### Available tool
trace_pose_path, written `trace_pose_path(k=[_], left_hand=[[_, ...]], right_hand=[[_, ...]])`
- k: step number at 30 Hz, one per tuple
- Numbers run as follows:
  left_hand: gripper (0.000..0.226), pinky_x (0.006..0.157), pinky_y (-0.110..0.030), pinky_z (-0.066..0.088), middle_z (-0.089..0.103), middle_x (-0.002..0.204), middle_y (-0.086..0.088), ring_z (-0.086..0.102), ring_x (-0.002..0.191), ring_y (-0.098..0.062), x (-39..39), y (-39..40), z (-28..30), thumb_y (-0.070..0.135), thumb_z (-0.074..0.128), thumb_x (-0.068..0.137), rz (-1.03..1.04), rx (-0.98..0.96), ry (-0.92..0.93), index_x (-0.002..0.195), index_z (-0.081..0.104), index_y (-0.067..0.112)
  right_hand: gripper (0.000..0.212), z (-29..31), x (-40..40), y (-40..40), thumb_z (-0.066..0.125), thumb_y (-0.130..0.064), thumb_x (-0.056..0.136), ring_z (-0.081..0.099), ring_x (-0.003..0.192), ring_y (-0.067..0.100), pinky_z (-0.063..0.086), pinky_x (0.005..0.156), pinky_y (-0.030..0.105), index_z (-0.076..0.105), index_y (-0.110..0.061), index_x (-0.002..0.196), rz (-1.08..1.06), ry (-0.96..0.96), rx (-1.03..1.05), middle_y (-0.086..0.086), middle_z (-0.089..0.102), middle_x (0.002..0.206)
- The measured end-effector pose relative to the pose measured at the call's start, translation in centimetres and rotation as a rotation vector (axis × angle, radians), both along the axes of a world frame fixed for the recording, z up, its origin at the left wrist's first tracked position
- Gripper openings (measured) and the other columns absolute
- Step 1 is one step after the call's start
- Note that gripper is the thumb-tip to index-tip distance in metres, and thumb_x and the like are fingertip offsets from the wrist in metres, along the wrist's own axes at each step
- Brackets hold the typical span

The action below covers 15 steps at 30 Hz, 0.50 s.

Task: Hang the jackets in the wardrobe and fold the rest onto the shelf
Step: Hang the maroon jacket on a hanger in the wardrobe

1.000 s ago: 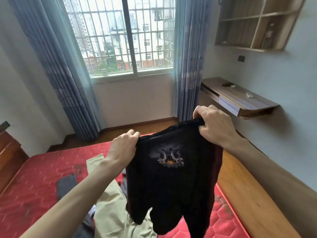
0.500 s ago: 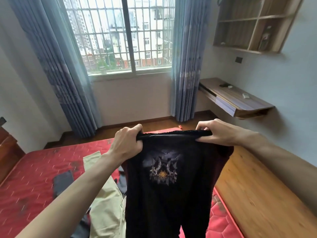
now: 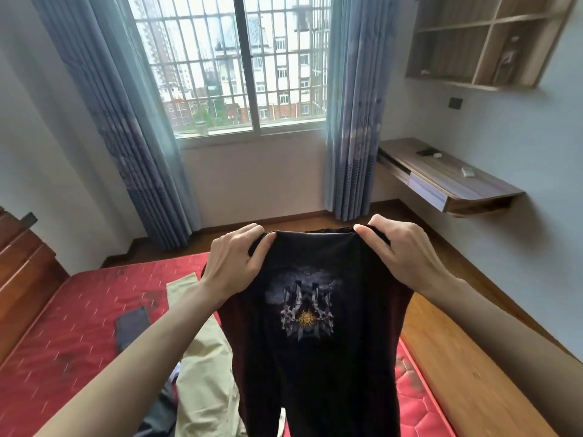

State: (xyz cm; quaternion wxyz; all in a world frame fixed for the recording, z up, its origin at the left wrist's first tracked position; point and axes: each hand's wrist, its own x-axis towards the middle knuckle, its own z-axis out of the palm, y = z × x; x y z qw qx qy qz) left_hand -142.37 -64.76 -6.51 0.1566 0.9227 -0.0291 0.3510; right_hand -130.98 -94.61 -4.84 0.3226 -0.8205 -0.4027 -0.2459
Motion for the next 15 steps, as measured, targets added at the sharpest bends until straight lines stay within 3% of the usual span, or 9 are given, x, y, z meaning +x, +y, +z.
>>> trace_pose_path(k=[3,6,10,13,15], left_hand=[[0.043,0.053,-0.035,0.035,0.050,0.064,0.008,0.052,0.059,-0.023,-0.6,0.0,-0.4,0.047,0.044,0.107,0.055,0.017,-0.029,0.073,0.043,0.020],[0.043,0.053,-0.033,0.028,0.047,0.061,0.009,0.048,0.056,-0.019,-1.1,0.4,-0.5,0.046,0.045,0.106,0.060,0.002,-0.032,0.071,0.041,0.022],[0.044,0.055,-0.035,0.035,0.047,0.062,0.008,0.047,0.058,-0.016,-1.5,1.6,-0.6,0.048,0.039,0.109,-0.206,-0.101,0.118,0.074,0.037,0.022],[0.041,0.060,-0.042,0.041,0.048,0.066,0.010,0.048,0.061,-0.014,-1.9,2.4,-0.6,0.046,0.035,0.110,-0.407,-0.070,0.158,0.076,0.037,0.023],[0.041,0.059,-0.041,0.040,0.046,0.067,0.012,0.046,0.060,-0.014,-2.1,2.4,-0.9,0.049,0.032,0.110,-0.437,-0.014,0.123,0.077,0.036,0.025]], right_hand=[[0.042,-0.6,-1.4,0.9,0.045,-0.048,0.105,0.050,0.053,0.001,0.039,0.054,0.021,0.064,-0.014,0.088,-0.100,-0.008,0.088,-0.018,0.047,0.062],[0.039,-0.8,-3.0,1.8,0.047,-0.040,0.109,0.037,0.046,-0.004,0.027,0.050,0.016,0.055,-0.020,0.076,-0.254,-0.152,0.113,-0.020,0.035,0.059],[0.044,0.0,-5.8,2.3,0.043,-0.038,0.110,0.023,0.043,-0.006,0.014,0.051,0.013,0.035,-0.026,0.068,-0.436,-0.321,0.129,-0.019,0.026,0.056],[0.057,0.6,-8.1,1.9,0.028,-0.043,0.112,0.025,0.041,0.004,0.009,0.055,0.013,0.046,-0.019,0.064,-0.586,-0.404,0.059,-0.011,0.032,0.056],[0.063,0.7,-9.8,1.4,0.022,-0.044,0.113,0.032,0.043,0.014,0.010,0.055,0.014,0.051,-0.014,0.066,-0.676,-0.428,-0.002,-0.006,0.034,0.056]])
